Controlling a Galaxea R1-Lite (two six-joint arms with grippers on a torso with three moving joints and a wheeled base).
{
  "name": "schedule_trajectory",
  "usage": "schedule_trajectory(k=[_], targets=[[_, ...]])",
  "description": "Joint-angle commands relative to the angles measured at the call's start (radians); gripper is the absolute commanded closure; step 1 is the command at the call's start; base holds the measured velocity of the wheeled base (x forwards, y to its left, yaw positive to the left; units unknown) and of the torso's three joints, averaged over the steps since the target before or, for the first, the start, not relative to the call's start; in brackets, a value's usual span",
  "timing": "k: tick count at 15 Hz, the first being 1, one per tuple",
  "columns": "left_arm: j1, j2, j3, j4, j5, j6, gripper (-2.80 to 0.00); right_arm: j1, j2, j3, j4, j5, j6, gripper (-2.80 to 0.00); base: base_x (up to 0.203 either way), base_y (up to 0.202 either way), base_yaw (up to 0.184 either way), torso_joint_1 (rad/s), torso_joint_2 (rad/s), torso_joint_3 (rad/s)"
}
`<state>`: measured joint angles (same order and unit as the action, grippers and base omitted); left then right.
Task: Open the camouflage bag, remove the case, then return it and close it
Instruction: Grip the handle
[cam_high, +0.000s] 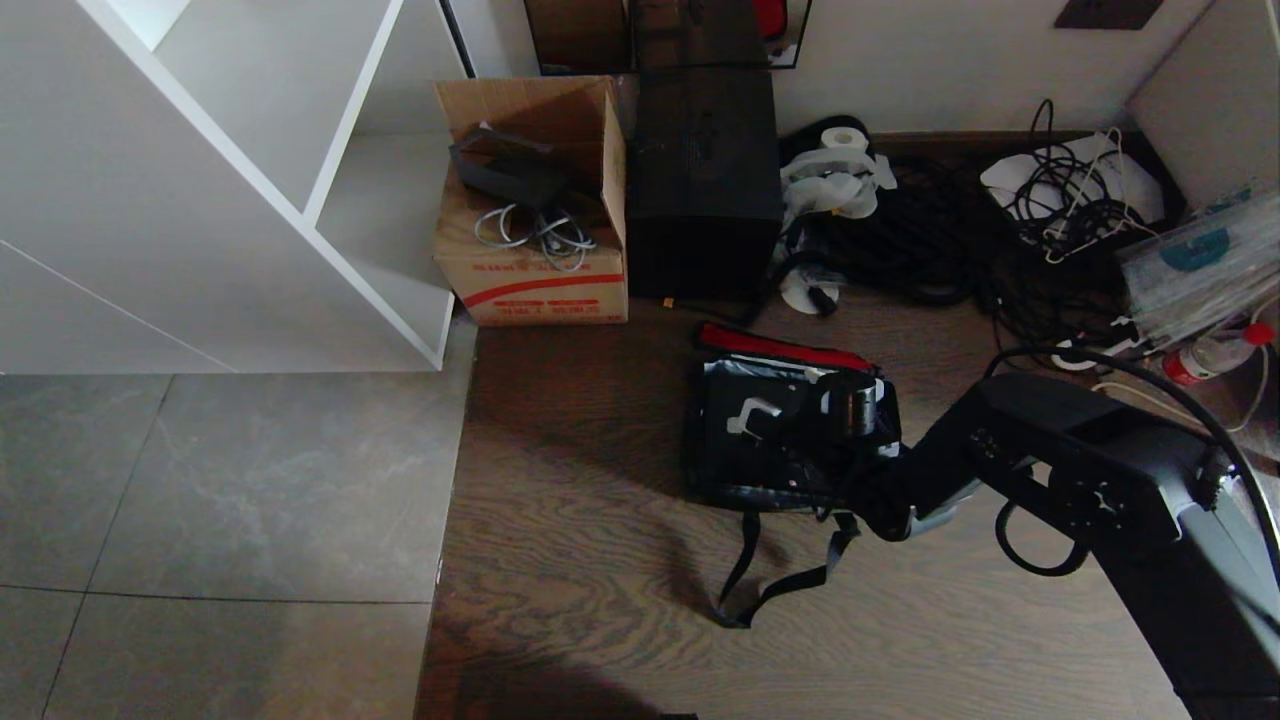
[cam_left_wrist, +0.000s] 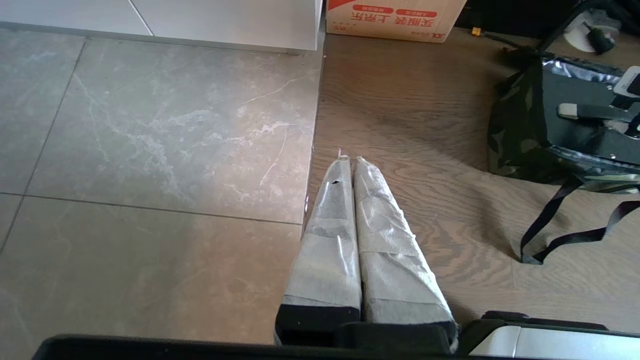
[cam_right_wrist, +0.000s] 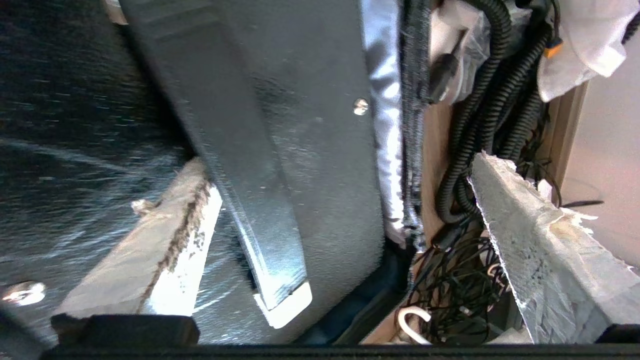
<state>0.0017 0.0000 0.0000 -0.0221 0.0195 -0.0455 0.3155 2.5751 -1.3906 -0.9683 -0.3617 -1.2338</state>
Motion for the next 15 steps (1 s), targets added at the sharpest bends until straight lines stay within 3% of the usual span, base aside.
schedule_trajectory(k=[1,4,7,9,15], targets=[[0.0,0.0,0.011,-0.001,0.0,-0.002,0.0,-0.018,0.001,-0.017,-0.01,-0.01,-0.005,-2.8,0.0,0.0,0.0,0.0,0.0,0.0],[0.0,0.0,0.01,-0.001,0.0,-0.002,0.0,-0.023,-0.003,-0.053,-0.011,-0.052,0.011,-2.8,0.0,0.0,0.0,0.0,0.0,0.0],[0.0,0.0,0.01,-0.001,0.0,-0.002,0.0,-0.022,-0.009,-0.064,-0.025,-0.109,0.083,-2.8,0.0,0.0,0.0,0.0,0.0,0.0],[0.0,0.0,0.01,-0.001,0.0,-0.001,0.0,-0.011,0.001,-0.08,-0.025,-0.187,0.139,-2.8,0.0,0.0,0.0,0.0,0.0,0.0],[0.0,0.0,0.011,-0.001,0.0,-0.002,0.0,0.0,0.052,-0.087,-0.042,-0.197,0.138,-2.8,0.0,0.0,0.0,0.0,0.0,0.0]])
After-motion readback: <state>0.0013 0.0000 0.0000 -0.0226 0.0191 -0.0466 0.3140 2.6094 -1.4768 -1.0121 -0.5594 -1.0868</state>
